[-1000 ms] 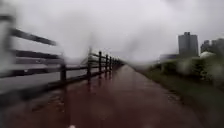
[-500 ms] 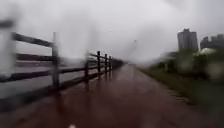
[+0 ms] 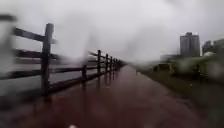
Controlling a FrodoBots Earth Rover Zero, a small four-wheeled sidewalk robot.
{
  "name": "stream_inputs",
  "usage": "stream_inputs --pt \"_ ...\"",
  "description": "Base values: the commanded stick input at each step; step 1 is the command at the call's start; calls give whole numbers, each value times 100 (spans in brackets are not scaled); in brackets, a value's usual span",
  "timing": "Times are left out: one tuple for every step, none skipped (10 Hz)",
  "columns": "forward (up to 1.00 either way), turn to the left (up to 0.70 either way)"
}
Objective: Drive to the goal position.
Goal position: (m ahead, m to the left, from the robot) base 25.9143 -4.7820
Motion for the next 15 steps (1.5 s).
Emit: stream_inputs --pt "100 -9" --pt "100 -21" --pt "100 -33" --pt "100 -40" --pt "100 -40" --pt "100 -40" --pt "100 -40" --pt "100 -3" --pt "100 0" --pt "100 0" --pt "100 0" --pt "100 0" --pt "100 0" --pt "100 0" --pt "100 0"
